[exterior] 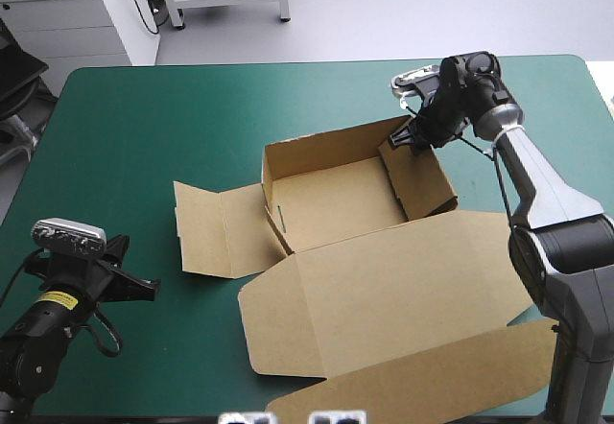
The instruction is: Fold the box
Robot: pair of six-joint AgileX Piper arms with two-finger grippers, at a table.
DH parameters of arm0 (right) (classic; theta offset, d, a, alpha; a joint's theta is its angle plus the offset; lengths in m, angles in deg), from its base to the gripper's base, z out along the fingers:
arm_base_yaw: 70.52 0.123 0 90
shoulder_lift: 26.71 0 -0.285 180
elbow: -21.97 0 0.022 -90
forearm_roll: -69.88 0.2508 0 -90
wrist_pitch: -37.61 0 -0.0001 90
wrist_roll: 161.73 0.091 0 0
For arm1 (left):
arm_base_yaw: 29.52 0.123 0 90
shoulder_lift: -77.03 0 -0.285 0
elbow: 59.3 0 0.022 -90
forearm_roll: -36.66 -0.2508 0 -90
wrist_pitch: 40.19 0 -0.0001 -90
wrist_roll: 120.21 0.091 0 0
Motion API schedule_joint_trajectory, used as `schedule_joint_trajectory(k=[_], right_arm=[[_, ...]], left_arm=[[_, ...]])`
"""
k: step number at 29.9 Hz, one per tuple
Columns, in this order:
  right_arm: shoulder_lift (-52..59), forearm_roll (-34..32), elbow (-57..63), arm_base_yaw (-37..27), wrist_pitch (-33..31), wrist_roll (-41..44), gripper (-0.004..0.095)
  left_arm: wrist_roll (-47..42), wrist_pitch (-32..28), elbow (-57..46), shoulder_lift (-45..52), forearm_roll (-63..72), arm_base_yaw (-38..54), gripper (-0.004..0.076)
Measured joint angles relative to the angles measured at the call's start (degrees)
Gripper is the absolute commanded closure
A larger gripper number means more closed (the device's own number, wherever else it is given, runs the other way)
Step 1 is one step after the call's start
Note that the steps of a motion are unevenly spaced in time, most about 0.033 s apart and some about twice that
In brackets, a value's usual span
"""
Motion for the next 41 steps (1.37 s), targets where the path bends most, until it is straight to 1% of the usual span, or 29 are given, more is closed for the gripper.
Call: schedule_joint_trajectory(k=[10, 15, 26, 34, 41], right_arm=[[9.0, -0.8, -1.6, 0.0, -0.6, 1.1, 0.0504], [10.3, -0.7, -1.7, 0.0, -0.7, 1.1, 0.0504], [4.8, 0.4, -1.7, 0.0, -0.7, 2.5, 0.0504], [0.2, 3.0, -1.5, 0.0, -0.6, 2.8, 0.0509], [-0.5, 2.4, 5.2, 0.0, -0.2, 2.8, 0.0519]], left_arm=[[0.0, 0.1, 0.0, 0.0, -0.1, 0.0, 0.0732], [0.0, 0.1, 0.0, 0.0, -0.1, 0.0, 0.0732], [0.0, 0.1, 0.0, 0.0, -0.2, 0.0, 0.0732], [0.0, 0.2, 0.0, 0.0, -0.2, 0.0, 0.0732], [0.0, 0.2, 0.0, 0.0, -0.2, 0.0, 0.0732]])
